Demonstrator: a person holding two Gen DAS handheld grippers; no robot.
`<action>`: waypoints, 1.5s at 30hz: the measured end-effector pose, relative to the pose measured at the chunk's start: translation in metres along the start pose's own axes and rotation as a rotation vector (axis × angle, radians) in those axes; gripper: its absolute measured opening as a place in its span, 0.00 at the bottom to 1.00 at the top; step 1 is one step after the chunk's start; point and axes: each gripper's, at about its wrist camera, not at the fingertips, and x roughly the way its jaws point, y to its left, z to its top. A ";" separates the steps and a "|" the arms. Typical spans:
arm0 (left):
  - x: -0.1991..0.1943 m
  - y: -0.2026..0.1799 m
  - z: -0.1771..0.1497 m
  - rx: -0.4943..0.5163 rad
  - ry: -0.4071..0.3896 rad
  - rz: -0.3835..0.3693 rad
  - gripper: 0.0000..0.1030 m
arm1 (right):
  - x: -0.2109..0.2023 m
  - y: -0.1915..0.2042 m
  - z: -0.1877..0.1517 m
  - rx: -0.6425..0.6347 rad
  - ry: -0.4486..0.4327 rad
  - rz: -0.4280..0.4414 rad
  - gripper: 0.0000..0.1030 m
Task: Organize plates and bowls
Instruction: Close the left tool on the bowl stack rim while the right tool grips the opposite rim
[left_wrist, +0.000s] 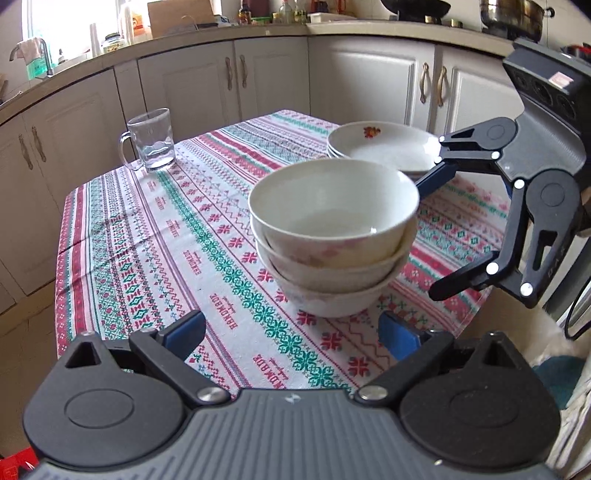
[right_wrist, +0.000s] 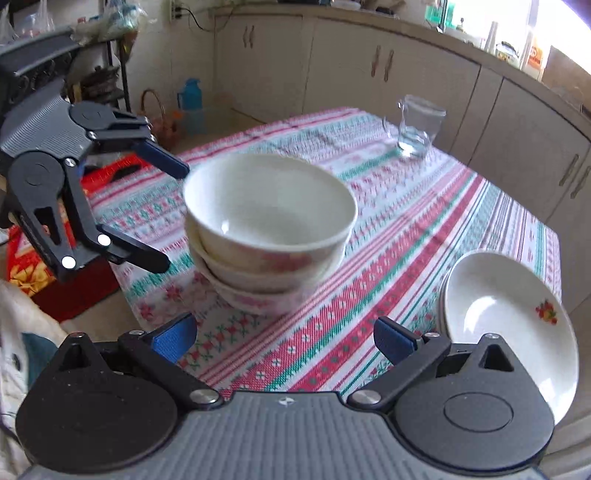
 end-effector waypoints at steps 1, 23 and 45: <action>0.003 0.000 -0.001 0.005 0.009 -0.004 0.96 | 0.004 -0.001 -0.001 0.003 0.009 0.001 1.00; 0.043 0.011 -0.008 0.014 0.056 -0.122 1.00 | 0.034 -0.006 -0.021 0.065 0.003 0.048 1.00; 0.048 0.030 0.017 0.250 -0.035 -0.376 0.89 | 0.032 -0.015 0.014 -0.157 -0.038 0.191 0.96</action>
